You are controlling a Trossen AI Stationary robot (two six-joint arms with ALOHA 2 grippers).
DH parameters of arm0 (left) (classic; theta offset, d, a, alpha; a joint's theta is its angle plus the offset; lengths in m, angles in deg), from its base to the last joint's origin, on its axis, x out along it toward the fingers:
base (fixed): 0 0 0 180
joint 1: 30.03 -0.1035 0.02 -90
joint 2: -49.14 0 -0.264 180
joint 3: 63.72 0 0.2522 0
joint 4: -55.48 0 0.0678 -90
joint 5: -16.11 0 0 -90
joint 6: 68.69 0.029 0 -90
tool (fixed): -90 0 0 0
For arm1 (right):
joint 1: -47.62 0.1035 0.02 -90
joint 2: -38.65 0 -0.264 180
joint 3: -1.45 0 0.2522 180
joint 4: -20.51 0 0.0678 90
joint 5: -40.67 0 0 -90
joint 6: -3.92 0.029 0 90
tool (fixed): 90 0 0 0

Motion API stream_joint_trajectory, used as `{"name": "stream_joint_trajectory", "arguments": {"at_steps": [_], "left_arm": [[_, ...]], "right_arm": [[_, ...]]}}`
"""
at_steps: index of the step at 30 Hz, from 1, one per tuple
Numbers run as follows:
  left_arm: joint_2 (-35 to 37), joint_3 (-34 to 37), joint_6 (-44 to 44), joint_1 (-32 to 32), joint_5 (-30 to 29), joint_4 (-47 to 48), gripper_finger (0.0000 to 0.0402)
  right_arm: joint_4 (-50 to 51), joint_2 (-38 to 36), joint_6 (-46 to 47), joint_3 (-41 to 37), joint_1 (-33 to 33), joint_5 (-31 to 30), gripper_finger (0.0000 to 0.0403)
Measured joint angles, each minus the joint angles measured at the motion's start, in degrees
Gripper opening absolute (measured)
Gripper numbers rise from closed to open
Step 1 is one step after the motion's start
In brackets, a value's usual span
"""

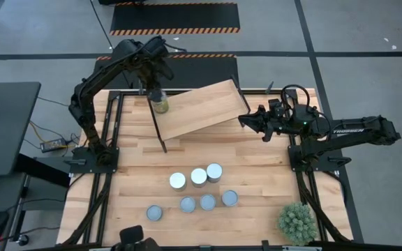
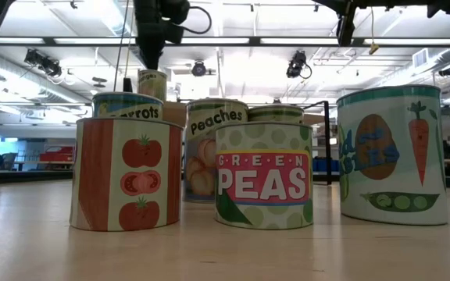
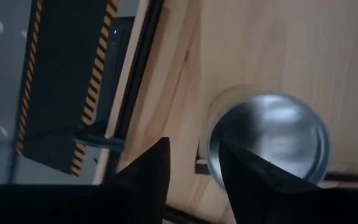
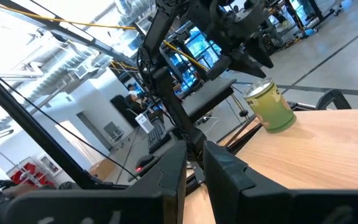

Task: Pick and place cans onto a shelf
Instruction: Put the canned oranges on the shelf

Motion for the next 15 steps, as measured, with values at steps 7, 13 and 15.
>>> {"name": "stream_joint_trajectory", "arguments": {"at_steps": [7, 13, 15], "left_arm": [[-0.07, 0.00, 4.53, -1.62, 4.74, 0.16, 0.0142], [-0.23, 0.00, 5.31, -2.88, 5.76, 0.86, 0.0142], [-0.27, 0.00, 5.42, -2.96, 6.68, 1.32, 0.0142]], "right_arm": [[0.00, -0.02, 0.18, 0.00, 0.00, 0.00, 0.0062], [-0.02, 0.00, 0.16, 0.00, 0.00, 0.00, 0.0062], [-0.04, -0.02, 0.15, 0.00, 0.00, -0.02, 0.0062]]}}
